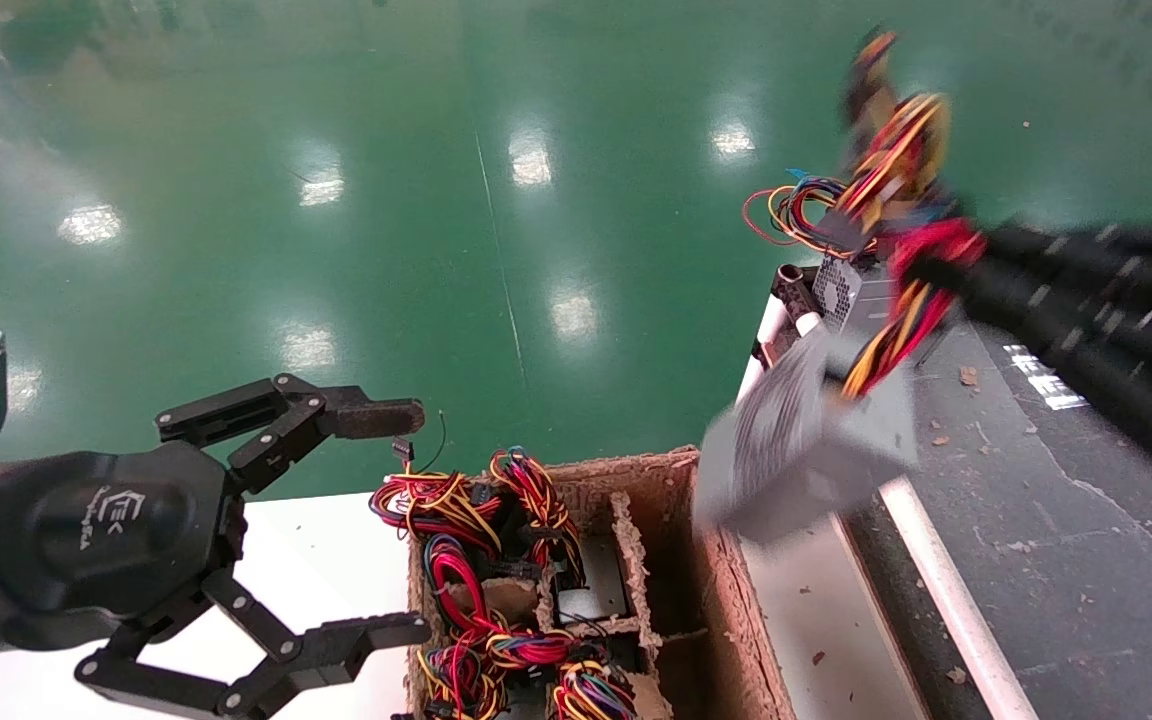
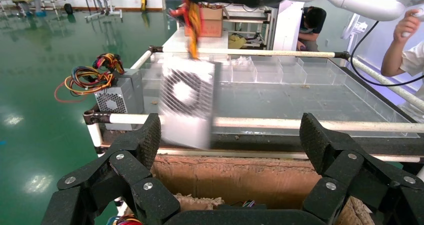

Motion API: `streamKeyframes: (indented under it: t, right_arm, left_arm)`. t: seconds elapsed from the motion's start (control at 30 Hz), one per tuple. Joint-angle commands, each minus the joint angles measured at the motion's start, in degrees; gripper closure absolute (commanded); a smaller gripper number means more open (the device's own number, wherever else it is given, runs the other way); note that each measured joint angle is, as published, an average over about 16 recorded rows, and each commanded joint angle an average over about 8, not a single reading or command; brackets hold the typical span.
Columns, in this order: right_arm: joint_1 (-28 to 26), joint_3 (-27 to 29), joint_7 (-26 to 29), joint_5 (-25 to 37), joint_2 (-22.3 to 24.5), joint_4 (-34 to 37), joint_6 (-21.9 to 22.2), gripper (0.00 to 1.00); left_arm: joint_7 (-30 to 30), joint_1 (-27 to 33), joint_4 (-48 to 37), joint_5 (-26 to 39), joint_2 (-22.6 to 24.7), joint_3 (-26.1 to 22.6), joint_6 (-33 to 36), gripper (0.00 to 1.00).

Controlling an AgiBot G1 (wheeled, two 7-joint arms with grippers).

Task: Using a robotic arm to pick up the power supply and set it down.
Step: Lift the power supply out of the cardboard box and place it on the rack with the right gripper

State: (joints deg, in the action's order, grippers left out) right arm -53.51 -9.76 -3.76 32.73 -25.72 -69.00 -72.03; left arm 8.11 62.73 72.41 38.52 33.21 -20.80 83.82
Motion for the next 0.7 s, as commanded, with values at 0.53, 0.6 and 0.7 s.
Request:
streamKeyframes:
  t: [0.53, 0.6, 0.7]
  right_arm:
    - [-2.13, 0.84, -5.62, 10.3, 3.8, 6.73, 14.37, 1.0]
    - [-2.74, 0.15, -6.02, 12.02, 3.41, 7.32, 15.83, 1.0]
    - [-4.1, -1.25, -6.51, 14.88, 2.31, 8.26, 17.89, 1.0]
  left_arm:
    - [0.0, 0.0, 0.0, -0.01, 0.0, -0.01, 0.0, 0.0]
    - [-0.01, 0.0, 0.0, -0.01, 0.0, -0.01, 0.0, 0.0]
    - [-0.01, 0.0, 0.0, -0.01, 0.0, -0.01, 0.0, 0.0]
